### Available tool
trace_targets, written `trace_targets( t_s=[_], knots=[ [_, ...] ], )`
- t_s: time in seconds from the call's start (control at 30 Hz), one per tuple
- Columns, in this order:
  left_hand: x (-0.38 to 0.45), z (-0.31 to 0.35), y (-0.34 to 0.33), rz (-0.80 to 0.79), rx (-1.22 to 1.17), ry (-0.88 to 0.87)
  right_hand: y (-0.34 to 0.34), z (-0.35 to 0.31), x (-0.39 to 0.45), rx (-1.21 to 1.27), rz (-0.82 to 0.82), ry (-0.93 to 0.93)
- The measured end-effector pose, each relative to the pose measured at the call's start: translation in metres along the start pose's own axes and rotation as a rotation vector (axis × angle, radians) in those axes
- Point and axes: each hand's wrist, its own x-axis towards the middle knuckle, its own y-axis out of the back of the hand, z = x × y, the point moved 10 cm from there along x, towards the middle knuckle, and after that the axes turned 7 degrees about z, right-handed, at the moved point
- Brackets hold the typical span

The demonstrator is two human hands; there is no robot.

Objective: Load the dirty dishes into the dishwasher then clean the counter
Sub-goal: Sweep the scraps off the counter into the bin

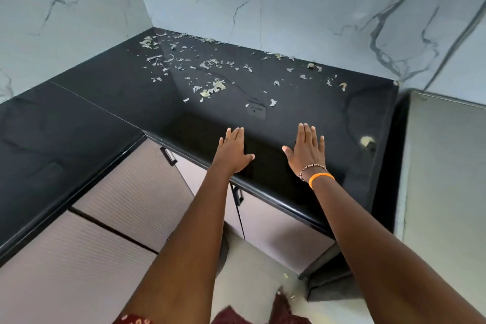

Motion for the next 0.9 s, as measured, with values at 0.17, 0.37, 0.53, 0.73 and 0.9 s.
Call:
trace_targets(
  t_s=[0.17, 0.37, 0.53, 0.73, 0.9],
  knots=[
    [0.046, -0.009, -0.022, -0.13, 0.004, 0.059, -0.022, 0.013, 0.049, -0.086, -0.055, -0.036],
    [0.123, 0.008, -0.029, -0.156, 0.041, -0.033, -0.026, 0.043, 0.12, -0.102, -0.022, -0.162],
    [0.187, 0.02, -0.029, -0.132, 0.091, -0.145, -0.013, 0.081, 0.17, -0.046, 0.085, -0.338],
    [0.243, 0.028, -0.027, 0.004, 0.148, -0.241, 0.001, 0.13, 0.213, 0.05, 0.202, -0.598],
    [0.273, 0.034, -0.029, 0.072, 0.113, -0.247, -0.006, 0.136, 0.25, 0.121, 0.219, -0.721]
  ],
)
